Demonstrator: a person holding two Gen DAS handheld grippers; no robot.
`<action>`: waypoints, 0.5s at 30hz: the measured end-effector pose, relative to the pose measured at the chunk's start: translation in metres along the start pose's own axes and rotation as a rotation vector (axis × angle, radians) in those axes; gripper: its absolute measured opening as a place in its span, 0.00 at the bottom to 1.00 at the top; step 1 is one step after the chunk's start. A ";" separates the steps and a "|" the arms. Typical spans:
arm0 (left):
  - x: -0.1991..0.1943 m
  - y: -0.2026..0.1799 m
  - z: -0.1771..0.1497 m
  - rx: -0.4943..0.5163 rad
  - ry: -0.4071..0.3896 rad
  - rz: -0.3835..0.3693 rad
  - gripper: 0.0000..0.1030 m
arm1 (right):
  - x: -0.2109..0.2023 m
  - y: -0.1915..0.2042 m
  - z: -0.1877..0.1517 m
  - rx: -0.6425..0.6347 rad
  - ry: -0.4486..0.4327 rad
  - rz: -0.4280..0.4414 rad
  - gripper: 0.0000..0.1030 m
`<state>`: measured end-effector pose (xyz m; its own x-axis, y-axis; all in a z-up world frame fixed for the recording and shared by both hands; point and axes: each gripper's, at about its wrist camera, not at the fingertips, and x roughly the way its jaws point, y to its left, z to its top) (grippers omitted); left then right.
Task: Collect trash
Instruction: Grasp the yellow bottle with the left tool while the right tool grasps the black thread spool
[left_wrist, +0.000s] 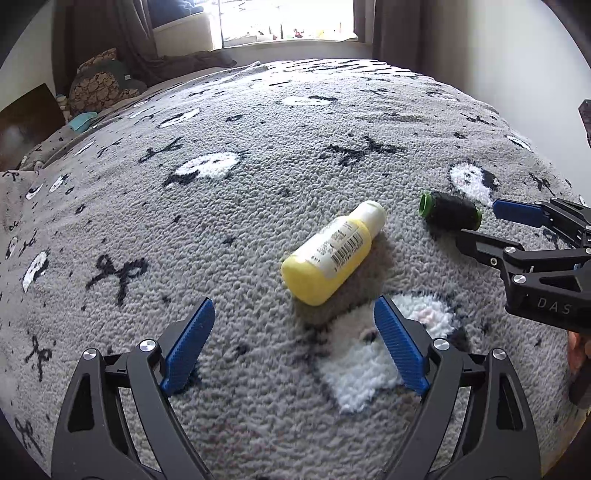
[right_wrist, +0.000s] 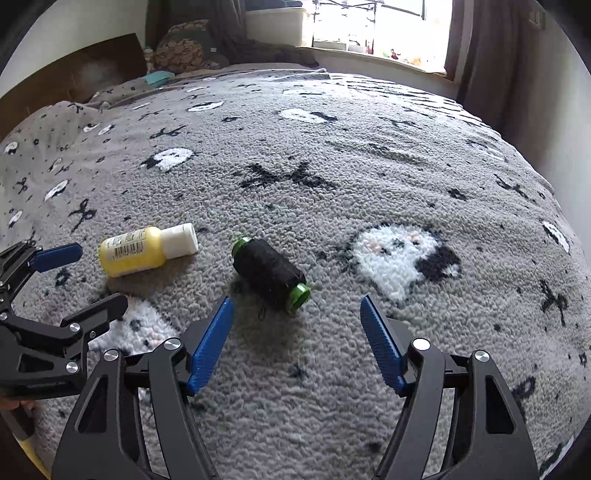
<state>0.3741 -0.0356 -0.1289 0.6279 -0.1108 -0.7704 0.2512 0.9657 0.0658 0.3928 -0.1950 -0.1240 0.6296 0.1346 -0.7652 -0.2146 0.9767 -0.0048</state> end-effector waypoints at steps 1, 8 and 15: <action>0.004 -0.001 0.003 0.008 0.001 0.000 0.81 | 0.004 0.000 0.003 -0.003 0.004 0.014 0.66; 0.026 -0.002 0.022 0.048 0.002 -0.030 0.74 | 0.030 0.001 0.021 -0.030 0.038 0.074 0.52; 0.039 -0.009 0.036 0.080 0.013 -0.077 0.49 | 0.032 0.004 0.024 -0.060 0.038 0.116 0.26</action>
<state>0.4232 -0.0571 -0.1364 0.5947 -0.1802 -0.7835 0.3566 0.9326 0.0562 0.4298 -0.1832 -0.1327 0.5692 0.2383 -0.7869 -0.3293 0.9430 0.0474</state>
